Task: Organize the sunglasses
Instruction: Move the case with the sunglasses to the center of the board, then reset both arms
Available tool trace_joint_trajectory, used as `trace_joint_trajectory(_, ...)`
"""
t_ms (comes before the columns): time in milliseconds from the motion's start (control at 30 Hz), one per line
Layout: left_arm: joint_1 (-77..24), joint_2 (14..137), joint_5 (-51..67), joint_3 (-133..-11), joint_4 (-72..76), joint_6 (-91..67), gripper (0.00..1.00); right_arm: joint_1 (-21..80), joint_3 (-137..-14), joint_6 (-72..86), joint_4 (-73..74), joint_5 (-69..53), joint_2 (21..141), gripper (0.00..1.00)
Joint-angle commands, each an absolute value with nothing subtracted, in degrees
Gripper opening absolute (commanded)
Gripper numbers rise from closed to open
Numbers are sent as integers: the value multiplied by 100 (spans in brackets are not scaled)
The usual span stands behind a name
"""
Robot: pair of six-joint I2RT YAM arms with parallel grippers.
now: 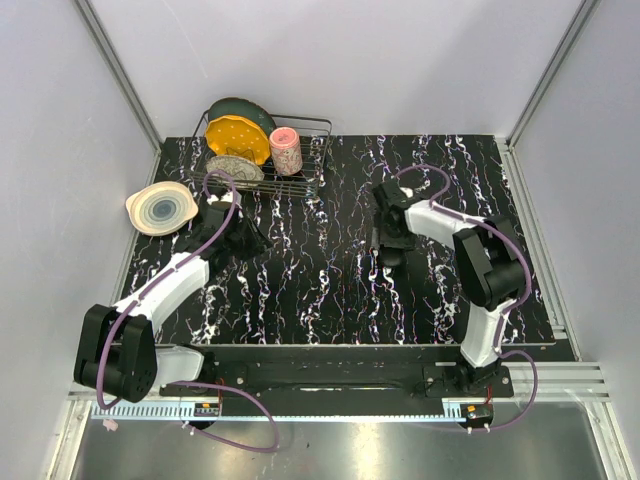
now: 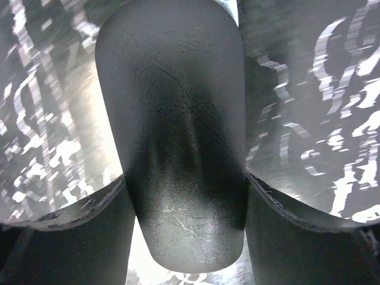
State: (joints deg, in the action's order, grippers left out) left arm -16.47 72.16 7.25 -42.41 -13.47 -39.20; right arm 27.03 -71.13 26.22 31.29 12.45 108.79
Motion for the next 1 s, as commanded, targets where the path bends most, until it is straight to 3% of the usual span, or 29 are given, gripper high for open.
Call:
trace_joint_trajectory(0, -1608, 7207, 642, -4465, -1230, -3841, 25, 2216, -6891, 2304, 3121, 1740, 10793, 52)
trace_joint_trajectory(200, -1608, 7119, 571, -4421, -1257, -3823, 27, 1749, -6873, 2127, 2936, 1793, 10951, 53)
trace_joint_trajectory(267, -1600, 7119, 554, -4430, -1266, -3814, 30, 1705, -6917, 2101, 2866, 1706, 10977, 57)
trace_joint_trajectory(367, -1600, 7058, 458, -4412, -1266, -3814, 48, 1705, -6970, 2066, 2848, 1530, 10969, 66)
trace_joint_trajectory(400, -1600, 6997, 414, -4395, -1266, -3814, 54, 1705, -6970, 2065, 2856, 1495, 10951, 78)
trace_joint_trajectory(533, -1600, 6821, 264, -4377, -1283, -3762, 76, 1705, -6838, 1978, 2646, 1161, 10636, 98)
trace_joint_trajectory(700, -1608, 6671, 132, -4456, -1450, -3700, 98, 1714, -6926, 1969, 2698, 958, 10302, 100)
trace_joint_trajectory(967, -1600, 6294, 44, -4816, -2100, -3498, 99, 1705, -6917, 2302, 3295, 1125, 8896, 100)
